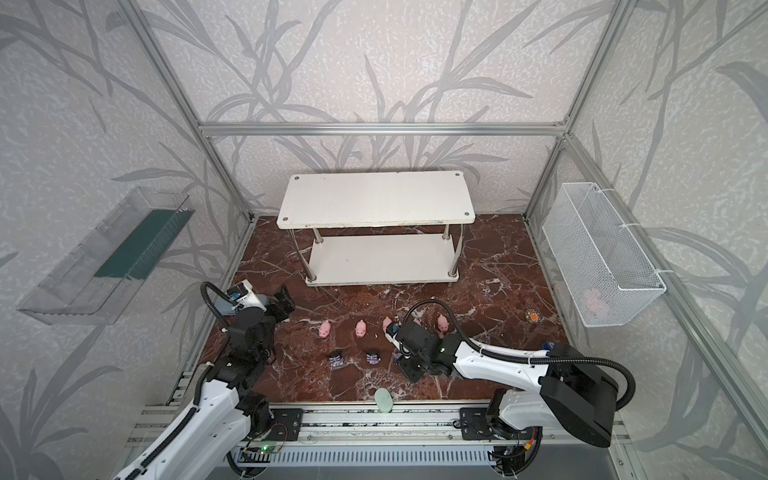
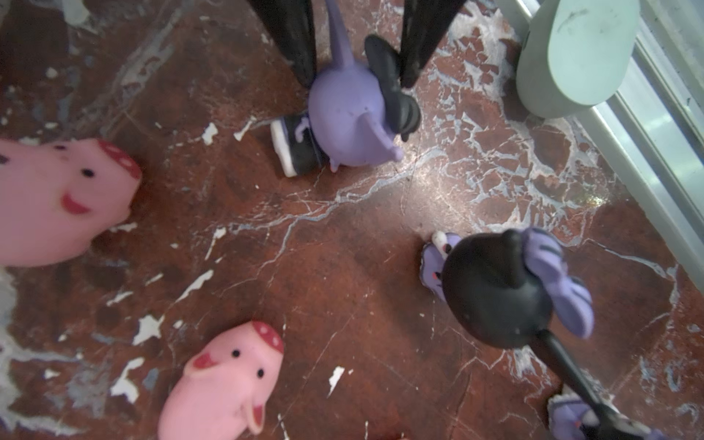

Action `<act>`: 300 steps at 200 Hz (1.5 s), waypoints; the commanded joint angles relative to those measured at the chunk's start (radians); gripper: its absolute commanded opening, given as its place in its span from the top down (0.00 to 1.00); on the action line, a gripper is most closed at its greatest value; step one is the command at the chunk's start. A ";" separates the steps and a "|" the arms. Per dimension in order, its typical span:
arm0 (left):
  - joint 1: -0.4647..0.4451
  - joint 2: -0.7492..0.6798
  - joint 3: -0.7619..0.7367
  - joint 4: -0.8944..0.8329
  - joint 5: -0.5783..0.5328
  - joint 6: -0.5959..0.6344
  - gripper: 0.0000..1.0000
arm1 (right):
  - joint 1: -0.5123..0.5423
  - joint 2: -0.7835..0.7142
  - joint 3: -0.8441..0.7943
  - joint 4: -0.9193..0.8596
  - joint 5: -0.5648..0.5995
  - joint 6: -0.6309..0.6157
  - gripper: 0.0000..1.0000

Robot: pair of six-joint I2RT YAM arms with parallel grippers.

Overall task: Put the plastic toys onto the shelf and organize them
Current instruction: 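Lower the right gripper and close it on the purple cat figurine, then lift the purple cat with the right gripper and carry it over the lower shelf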

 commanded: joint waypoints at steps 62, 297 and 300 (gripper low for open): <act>-0.005 0.001 -0.021 0.020 -0.014 -0.023 0.11 | 0.006 0.001 0.040 -0.010 -0.002 -0.008 0.47; -0.003 0.016 -0.021 0.031 -0.022 -0.020 0.11 | 0.008 0.108 0.092 0.013 -0.017 -0.032 0.56; -0.003 0.016 -0.021 0.031 -0.023 -0.020 0.11 | 0.008 0.107 0.093 0.011 -0.015 -0.031 0.57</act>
